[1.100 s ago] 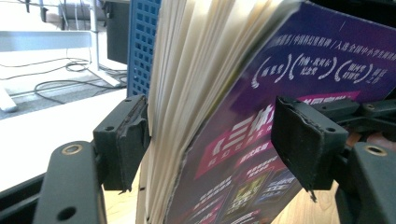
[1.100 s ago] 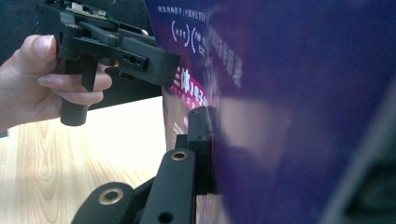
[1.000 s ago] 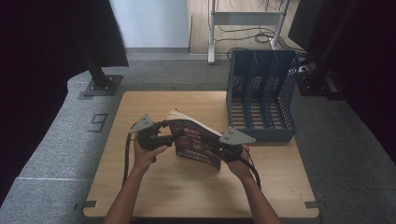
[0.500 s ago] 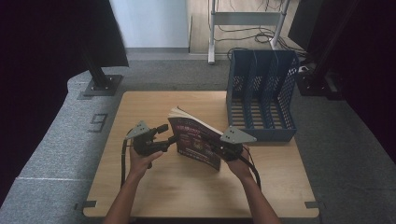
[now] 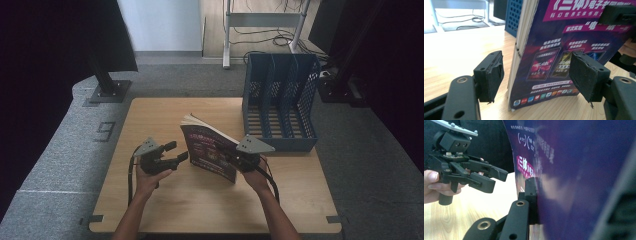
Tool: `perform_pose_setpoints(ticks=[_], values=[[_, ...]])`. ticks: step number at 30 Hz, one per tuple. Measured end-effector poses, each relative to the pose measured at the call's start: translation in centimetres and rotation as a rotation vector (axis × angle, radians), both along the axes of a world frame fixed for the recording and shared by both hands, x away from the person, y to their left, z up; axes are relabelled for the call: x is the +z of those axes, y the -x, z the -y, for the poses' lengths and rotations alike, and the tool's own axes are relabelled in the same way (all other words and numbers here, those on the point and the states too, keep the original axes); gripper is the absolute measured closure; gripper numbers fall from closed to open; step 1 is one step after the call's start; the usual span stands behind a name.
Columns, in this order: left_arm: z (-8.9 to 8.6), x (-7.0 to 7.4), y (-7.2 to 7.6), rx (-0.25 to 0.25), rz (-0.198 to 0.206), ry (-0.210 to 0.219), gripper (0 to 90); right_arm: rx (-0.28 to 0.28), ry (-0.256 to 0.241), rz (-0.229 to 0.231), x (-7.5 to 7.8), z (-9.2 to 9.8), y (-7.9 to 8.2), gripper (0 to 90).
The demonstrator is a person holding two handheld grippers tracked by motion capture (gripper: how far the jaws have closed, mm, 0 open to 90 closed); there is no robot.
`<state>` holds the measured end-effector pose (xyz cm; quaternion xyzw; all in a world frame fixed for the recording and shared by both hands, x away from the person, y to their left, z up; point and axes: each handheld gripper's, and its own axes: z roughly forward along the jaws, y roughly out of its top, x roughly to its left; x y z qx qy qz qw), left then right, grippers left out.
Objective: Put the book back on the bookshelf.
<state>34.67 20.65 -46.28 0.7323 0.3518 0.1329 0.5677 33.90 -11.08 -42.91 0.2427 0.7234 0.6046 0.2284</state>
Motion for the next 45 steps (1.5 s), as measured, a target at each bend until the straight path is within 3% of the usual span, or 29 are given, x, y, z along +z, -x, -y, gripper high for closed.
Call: perform_pose_setpoints(ticks=[11, 22, 39, 42, 45], values=[[0.0, -0.5, 0.6, 0.016, -0.014, -0.019, 28.2, -0.045, -0.037, -0.025, 0.2, 0.4, 0.1, 81.8], [0.3, -1.0, 0.8, 0.015, -0.040, -0.046, 28.3, -0.078, -0.074, -0.017, 0.8, 1.8, 0.7, 81.8], [-0.6, -1.5, 0.9, 0.027, -0.060, -0.040, 28.1, -0.117, -0.089, -0.011, 1.5, 3.2, 1.2, 81.8], [-0.8, -1.5, 0.9, 0.013, -0.067, -0.015, 27.9, -0.125, -0.096, -0.015, 1.6, 3.6, 1.2, 81.8], [-0.9, -1.5, 0.9, 0.018, -0.065, -0.019, 27.9, -0.130, -0.103, -0.010, 1.8, 3.9, 1.3, 81.8]])
